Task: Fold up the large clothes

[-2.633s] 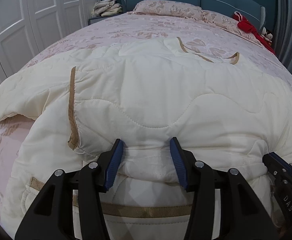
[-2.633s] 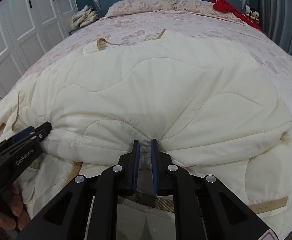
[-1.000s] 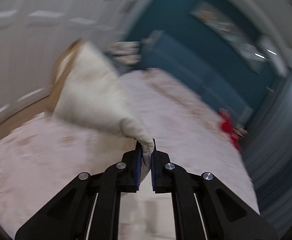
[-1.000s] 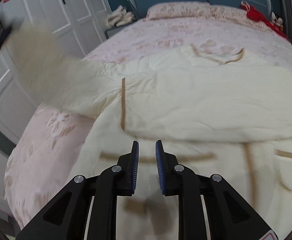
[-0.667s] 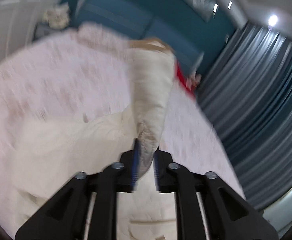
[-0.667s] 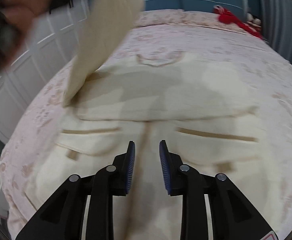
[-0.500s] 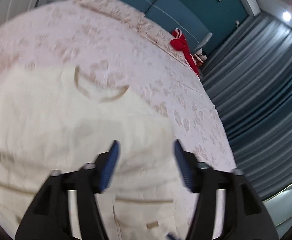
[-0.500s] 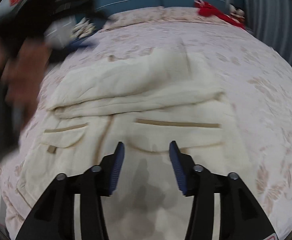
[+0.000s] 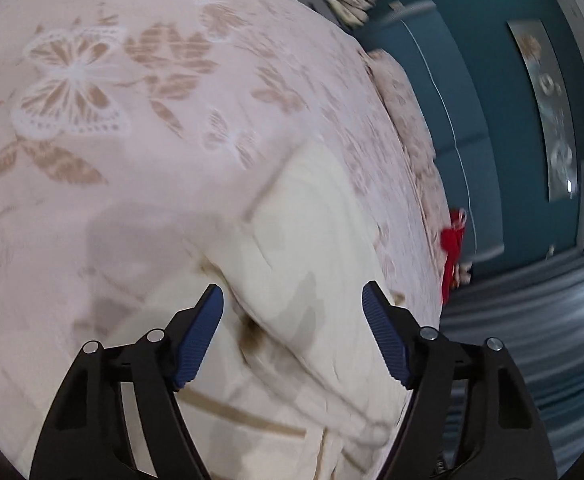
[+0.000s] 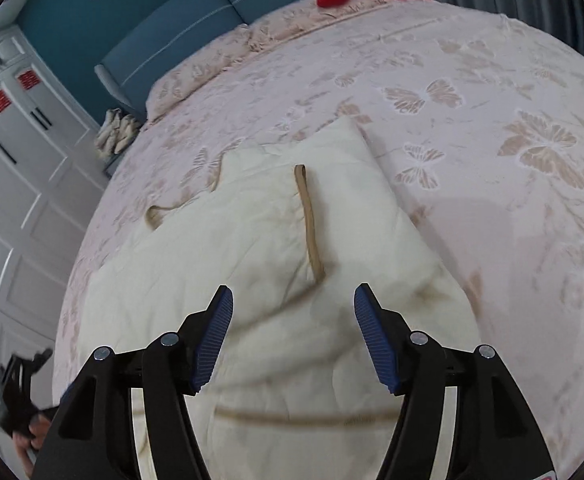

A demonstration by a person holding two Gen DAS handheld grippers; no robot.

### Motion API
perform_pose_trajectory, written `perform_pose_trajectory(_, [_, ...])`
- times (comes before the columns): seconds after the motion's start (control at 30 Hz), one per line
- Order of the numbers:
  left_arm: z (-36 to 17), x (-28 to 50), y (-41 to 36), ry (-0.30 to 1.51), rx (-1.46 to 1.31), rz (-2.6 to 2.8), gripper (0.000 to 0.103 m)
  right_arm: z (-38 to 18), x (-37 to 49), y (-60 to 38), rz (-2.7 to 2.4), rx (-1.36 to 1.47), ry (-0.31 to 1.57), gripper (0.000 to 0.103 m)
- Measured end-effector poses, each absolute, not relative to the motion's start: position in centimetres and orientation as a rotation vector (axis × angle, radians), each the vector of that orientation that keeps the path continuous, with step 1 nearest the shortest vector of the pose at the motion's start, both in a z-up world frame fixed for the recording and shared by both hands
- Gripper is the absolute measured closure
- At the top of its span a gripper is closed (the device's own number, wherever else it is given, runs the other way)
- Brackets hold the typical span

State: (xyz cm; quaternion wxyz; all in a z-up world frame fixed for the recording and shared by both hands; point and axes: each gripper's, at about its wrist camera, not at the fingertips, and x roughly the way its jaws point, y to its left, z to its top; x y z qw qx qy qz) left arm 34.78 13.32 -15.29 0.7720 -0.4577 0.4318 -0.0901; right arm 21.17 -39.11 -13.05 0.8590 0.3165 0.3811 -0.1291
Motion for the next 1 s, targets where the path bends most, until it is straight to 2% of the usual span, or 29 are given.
perform_pose_trajectory(0.2, [-18.3, 36.3, 13.3, 0.970, -1.127, -0.165, 0.037, -15.3, 24.0, -39.2, -0.284, 0.693, 0.846, 0.041])
perform_pose_trajectory(0.27, [-18.2, 36.2, 13.3, 0.947, -1.155, -0.181, 0.037, -15.3, 24.4, -38.5, -0.259, 0.692, 0.842, 0.044])
perform_pose_trajectory(0.3, [-18.1, 36.2, 13.1, 0.947, -1.161, -0.184, 0.037, -15.2, 24.6, -38.3, -0.254, 0.681, 0.837, 0.052])
perform_pose_trajectory(0.4, [-18.4, 37.0, 12.5, 0.981, -1.162, -0.168, 0.041, -14.4, 25.8, -37.9, -0.204, 0.672, 0.847, 0.097])
perform_pose_trajectory(0.43, [-18.7, 37.4, 12.4, 1.004, -1.153, -0.152, 0.055, -13.9, 26.0, -38.0, -0.191, 0.684, 0.842, 0.097])
perform_pose_trajectory(0.47, [-18.6, 37.6, 12.4, 1.029, -1.129, -0.125, 0.078, -12.3, 26.0, -38.2, -0.165, 0.695, 0.799, 0.098])
perform_pose_trajectory(0.53, [-17.6, 37.7, 12.6, 1.030, -1.075, -0.120, 0.093, -7.4, 25.2, -38.5, -0.135, 0.657, 0.679, 0.099])
perform_pose_trajectory(0.63, [-13.6, 36.2, 12.0, 0.926, -0.957, -0.173, 0.095, -1.2, 22.6, -38.1, -0.102, 0.525, 0.530, 0.099])
perform_pose_trajectory(0.67, [-12.4, 35.6, 11.3, 0.896, -0.885, -0.183, 0.095, -0.8, 22.1, -37.9, -0.118, 0.474, 0.519, 0.099])
perform_pose_trajectory(0.73, [-12.0, 34.9, 9.7, 0.882, -0.751, -0.154, 0.096, -3.9, 22.7, -37.6, -0.202, 0.348, 0.638, 0.099])
perform_pose_trajectory(0.83, [-14.5, 34.9, 8.3, 0.945, -0.670, -0.099, 0.096, -10.6, 23.2, -38.8, -0.258, 0.382, 0.806, 0.099])
perform_pose_trajectory(1.0, [-16.6, 34.6, 8.0, 0.972, -0.608, -0.065, 0.096, -15.3, 23.1, -38.7, -0.277, 0.413, 0.898, 0.099])
